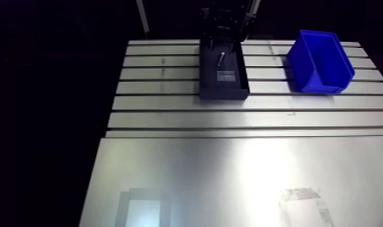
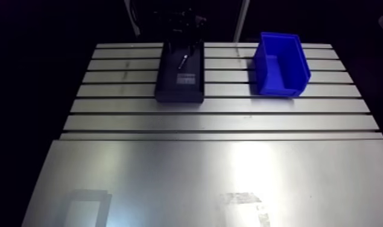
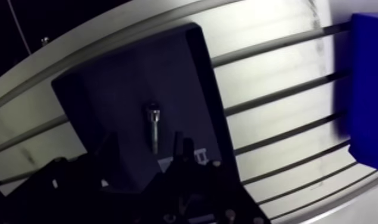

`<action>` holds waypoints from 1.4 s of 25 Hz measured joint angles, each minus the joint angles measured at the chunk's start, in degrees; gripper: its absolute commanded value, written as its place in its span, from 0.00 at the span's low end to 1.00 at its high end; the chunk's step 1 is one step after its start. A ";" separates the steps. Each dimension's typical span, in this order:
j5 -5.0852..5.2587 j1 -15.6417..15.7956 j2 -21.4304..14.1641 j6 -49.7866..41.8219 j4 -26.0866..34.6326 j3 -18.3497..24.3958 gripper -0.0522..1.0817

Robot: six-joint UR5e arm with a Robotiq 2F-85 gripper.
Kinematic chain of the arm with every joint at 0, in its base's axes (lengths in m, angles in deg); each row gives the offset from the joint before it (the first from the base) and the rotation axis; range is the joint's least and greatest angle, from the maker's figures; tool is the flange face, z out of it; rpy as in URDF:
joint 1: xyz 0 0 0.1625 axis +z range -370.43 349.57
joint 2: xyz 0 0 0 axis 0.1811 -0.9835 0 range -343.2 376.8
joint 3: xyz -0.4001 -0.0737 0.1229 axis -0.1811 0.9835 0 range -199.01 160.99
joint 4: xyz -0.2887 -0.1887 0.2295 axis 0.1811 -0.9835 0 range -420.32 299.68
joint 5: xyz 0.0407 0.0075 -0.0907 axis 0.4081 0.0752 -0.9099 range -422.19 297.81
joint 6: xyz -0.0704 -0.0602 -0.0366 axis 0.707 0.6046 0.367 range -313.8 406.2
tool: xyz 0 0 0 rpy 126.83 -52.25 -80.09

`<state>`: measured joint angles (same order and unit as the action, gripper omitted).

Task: Pick up the M10 bolt from the tray and put it into the blue bin.

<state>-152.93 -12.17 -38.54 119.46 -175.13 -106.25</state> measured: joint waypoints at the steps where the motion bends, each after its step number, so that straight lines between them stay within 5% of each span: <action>1: 0.00 -0.04 0.07 0.00 -0.04 -0.01 0.42; 28: 0.08 -0.19 0.89 -0.10 -0.24 -1.01 0.47; 35: 0.15 -0.20 1.20 -0.10 -0.28 -1.00 0.55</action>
<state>-152.78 -12.37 -37.34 119.36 -175.42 -107.25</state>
